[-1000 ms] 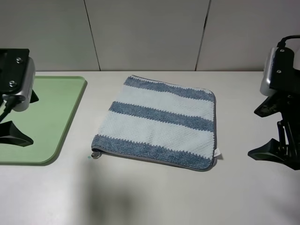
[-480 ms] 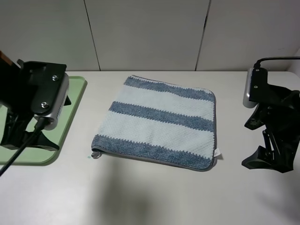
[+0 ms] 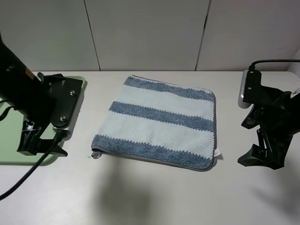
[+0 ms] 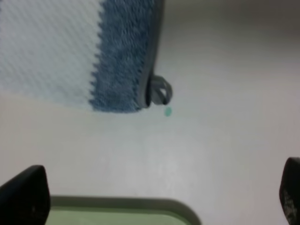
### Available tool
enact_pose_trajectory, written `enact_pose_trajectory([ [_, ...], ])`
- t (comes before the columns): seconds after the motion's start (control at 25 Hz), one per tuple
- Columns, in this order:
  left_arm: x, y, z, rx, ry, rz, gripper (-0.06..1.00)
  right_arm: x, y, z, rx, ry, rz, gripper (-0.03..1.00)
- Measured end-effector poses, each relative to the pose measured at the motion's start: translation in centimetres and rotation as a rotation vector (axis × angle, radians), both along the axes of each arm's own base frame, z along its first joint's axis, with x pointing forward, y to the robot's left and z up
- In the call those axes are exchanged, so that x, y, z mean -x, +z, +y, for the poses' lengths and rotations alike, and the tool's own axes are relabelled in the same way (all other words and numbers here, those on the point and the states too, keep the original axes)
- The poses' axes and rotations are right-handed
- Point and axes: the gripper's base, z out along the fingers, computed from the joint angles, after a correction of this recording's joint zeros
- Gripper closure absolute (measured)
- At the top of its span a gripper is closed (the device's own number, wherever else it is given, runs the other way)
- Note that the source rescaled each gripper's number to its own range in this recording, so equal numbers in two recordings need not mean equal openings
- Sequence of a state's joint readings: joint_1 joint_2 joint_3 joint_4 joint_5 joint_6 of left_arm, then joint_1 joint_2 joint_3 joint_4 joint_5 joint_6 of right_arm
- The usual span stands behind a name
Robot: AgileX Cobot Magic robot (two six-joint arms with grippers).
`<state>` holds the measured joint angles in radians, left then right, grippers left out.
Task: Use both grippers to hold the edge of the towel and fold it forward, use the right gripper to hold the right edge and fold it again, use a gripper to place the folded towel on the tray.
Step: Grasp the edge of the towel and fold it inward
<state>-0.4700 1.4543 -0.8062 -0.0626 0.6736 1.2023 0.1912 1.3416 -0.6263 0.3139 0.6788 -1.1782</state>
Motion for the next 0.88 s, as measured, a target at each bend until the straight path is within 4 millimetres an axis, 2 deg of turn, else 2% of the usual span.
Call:
enact_pose_trajectory([
  [0.24, -1.6, -3.4, -0.4, -0.057, 0.014, 0.04, -0.04, -0.2, 0.0, 0.0, -0.001, -0.006, -0.017, -0.03],
  [0.44, -1.9, -5.9, -1.8, -0.085, -0.047, 0.05, -0.04, -0.3, 0.0, 0.0, 0.0, -0.008, -0.024, -0.03],
  [0.64, -1.8, -7.7, -3.7, -0.104, -0.147, 0.017, -0.04, -0.3, 0.0, 0.0, -0.001, -0.01, -0.031, -0.03],
  [0.88, -2.1, -9.3, -4.3, -0.106, -0.168, 0.01, -0.04, -0.4, 0.0, 0.0, 0.0, -0.011, -0.034, -0.03],
])
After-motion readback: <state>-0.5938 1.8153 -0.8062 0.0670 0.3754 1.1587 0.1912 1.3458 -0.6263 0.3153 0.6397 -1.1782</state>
